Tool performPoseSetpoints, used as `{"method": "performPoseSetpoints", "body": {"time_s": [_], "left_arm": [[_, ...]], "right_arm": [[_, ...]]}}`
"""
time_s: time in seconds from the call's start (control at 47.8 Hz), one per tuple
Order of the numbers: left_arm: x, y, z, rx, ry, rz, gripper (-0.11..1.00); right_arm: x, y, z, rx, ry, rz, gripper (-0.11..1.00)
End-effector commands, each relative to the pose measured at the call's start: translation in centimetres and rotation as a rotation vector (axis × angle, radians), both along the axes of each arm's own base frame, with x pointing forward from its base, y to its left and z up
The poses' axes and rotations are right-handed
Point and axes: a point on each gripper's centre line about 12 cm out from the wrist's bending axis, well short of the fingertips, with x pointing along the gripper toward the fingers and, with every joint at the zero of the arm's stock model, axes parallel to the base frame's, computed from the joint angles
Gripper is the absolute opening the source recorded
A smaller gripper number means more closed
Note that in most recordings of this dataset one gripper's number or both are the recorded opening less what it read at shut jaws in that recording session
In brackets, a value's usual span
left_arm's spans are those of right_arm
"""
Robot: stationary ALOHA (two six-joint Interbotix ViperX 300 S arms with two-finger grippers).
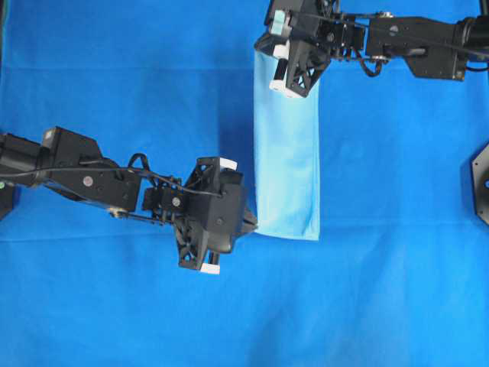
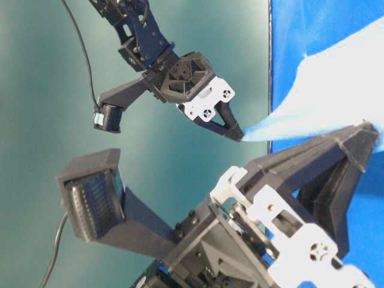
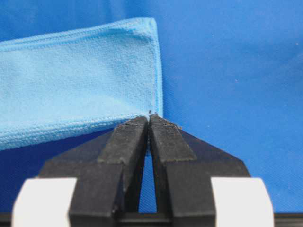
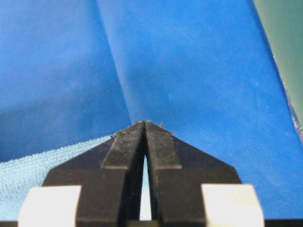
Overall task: Fold the light blue towel.
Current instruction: 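Lay the towel down vertically on the table and open both grippers, then withdraw both open grippers to the sides of the towel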
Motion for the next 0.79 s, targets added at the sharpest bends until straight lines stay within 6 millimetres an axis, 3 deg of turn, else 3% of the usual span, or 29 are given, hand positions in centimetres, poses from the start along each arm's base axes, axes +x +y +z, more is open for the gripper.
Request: {"method": "performPoseSetpoints", "body": {"time_s": [0.0,0.105,0.293,0.418,0.502,0.544,0.627,0.774], "left_arm": [[0.0,-0.7,1.6,-0.01,-0.047,-0.013,0.03],[0.1,-0.7,1.5,-0.01,-0.045,-0.013,0.1],[0.2,-0.7,1.7,-0.009,-0.051,-0.014,0.52],[-0.1,-0.6,1.8,-0.005,-0.044,-0.017,0.7],[-0.4,-0.6,2.2,-0.004,-0.037,-0.017,0.75],[-0.5,-0.6,2.6,-0.003,-0.034,-0.018,0.75],[-1.2,-0.5,3.1,-0.003,-0.009,-0.017,0.74],[-2.8,-0.2,4.4,-0.003,0.041,-0.013,0.74]], "right_arm": [[0.4,-0.2,1.4,-0.011,-0.038,-0.002,0.0],[0.3,0.0,1.2,-0.006,-0.03,-0.003,0.0],[0.1,0.0,1.1,0.017,-0.036,-0.022,0.03],[0.0,0.0,1.1,0.027,-0.039,-0.032,0.4],[-0.1,0.0,1.1,0.029,-0.036,-0.036,0.62],[-0.1,0.0,1.0,0.03,-0.031,-0.039,0.66],[-0.2,0.0,1.3,0.028,-0.029,-0.042,0.61],[-0.9,0.3,2.2,0.023,-0.025,-0.051,0.62]]}}
